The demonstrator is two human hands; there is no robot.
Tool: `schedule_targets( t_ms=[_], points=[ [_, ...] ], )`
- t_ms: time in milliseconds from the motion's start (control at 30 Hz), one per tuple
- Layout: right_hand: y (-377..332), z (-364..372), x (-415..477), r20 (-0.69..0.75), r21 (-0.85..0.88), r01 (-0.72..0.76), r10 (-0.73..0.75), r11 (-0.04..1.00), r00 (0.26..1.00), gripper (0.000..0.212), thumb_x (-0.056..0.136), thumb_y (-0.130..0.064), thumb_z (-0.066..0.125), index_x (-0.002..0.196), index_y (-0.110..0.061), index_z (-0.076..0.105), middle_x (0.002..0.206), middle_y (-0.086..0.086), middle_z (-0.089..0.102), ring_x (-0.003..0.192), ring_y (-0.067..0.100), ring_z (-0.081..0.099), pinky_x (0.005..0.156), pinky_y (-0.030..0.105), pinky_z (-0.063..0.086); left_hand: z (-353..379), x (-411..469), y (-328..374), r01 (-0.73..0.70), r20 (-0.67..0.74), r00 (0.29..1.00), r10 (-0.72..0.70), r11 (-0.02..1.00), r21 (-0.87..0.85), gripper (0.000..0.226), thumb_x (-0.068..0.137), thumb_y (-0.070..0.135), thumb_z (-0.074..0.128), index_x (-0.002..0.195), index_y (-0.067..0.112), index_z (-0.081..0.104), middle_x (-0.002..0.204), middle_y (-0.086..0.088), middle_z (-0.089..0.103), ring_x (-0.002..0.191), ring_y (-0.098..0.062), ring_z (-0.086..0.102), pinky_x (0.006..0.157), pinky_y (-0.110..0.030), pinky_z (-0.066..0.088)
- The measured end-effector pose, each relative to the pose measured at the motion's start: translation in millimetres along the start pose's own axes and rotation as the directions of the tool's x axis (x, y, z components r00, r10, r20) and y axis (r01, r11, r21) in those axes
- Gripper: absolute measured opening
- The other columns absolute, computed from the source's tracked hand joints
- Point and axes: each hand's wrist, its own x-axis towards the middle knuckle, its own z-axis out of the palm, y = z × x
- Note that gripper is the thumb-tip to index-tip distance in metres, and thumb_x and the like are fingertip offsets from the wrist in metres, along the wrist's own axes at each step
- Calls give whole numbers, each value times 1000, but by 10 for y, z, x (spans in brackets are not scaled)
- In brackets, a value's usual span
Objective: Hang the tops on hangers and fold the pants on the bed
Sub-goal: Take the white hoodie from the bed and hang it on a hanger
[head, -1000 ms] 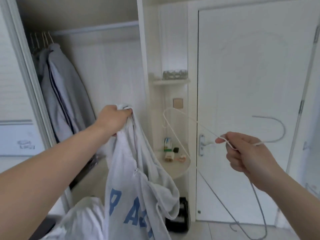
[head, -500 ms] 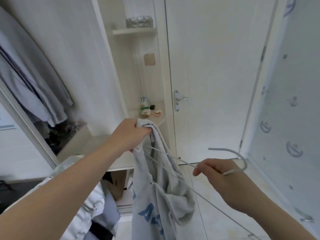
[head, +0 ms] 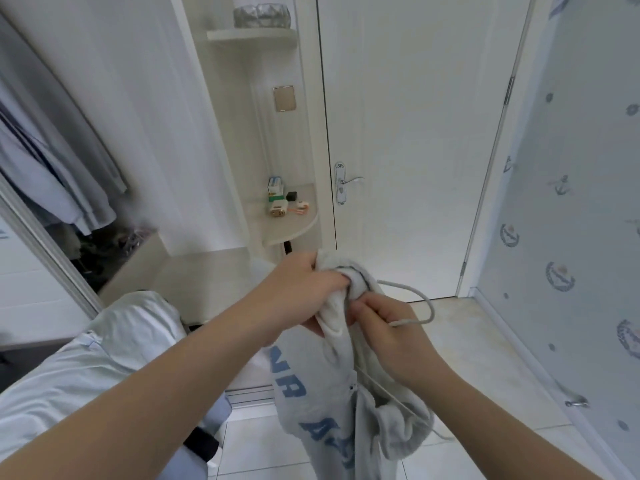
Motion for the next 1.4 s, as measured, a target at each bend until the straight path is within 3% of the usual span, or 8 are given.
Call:
schedule_targets(
  t_ms=[167,267,367,700,900,1033,1133,1400],
  points=[
    [-66,2,-98,79,213,-37,20,976,997,36,91,-25,53,56,-32,62,49,-17,49,47,-1,39,48,14,31,-109,-108,-103,-157,103,985,135,956,247,38,88,59,61,99,24,71,89,1,74,77,-13,73,69,-40,63],
    [-69,-113,-110,98,245,-20,-4,969,995,33,92,-20,53,61,-17,61,48,-17,45,46,0,34,47,16,28,-274,-117,-192,-384,150,852,501,405,830,62,80,88,28,98,42,66,94,20,57,93,-5,52,81,-32,47],
    [-91,-191,-100,143,303,-16,-29,953,989,33,92,-15,51,69,8,57,49,-10,40,45,4,30,44,16,26,-268,-127,-283,-453,346,870,352,291,843,73,82,86,10,107,39,60,90,13,58,90,-10,56,77,-32,46],
    [108,5,-220,160,75,-28,16,997,987,41,90,-50,44,59,-24,52,57,-6,48,54,8,43,54,26,35,249,-310,-992,-380,181,923,340,725,574,35,89,66,43,85,35,60,64,15,54,60,-3,52,59,-25,33],
    [599,-128,-644,-285,-154,127,-167,980,944,18,92,-28,54,106,-19,61,103,-7,66,100,9,63,85,22,48,319,-578,-1485,-300,-224,910,350,926,229,13,96,36,63,83,36,64,69,14,62,60,-4,55,59,-12,39],
    [870,199,-1007,185,-114,-89,109,990,977,49,86,-44,59,132,-29,52,132,-11,56,127,4,49,105,32,45,421,-736,-1560,-326,-366,865,343,939,109,18,99,25,63,89,40,64,66,23,59,56,2,51,55,-4,36],
    [1037,412,-1046,383,-330,115,22,937,923,50,90,-44,66,136,-26,55,149,-11,43,150,16,22,121,43,22,442,-764,-1625,-306,-412,862,296,951,43,10,99,21,62,94,28,68,67,21,59,59,2,50,58,-6,38],
    [1063,607,-1238,401,-131,-54,103,990,910,20,91,-35,64,84,-21,51,77,-1,57,71,13,52,65,34,45,473,-795,-1801,-257,-482,853,199,965,-57,10,100,20,61,92,21,68,67,21,58,62,4,50,61,-7,38]
  ],
)
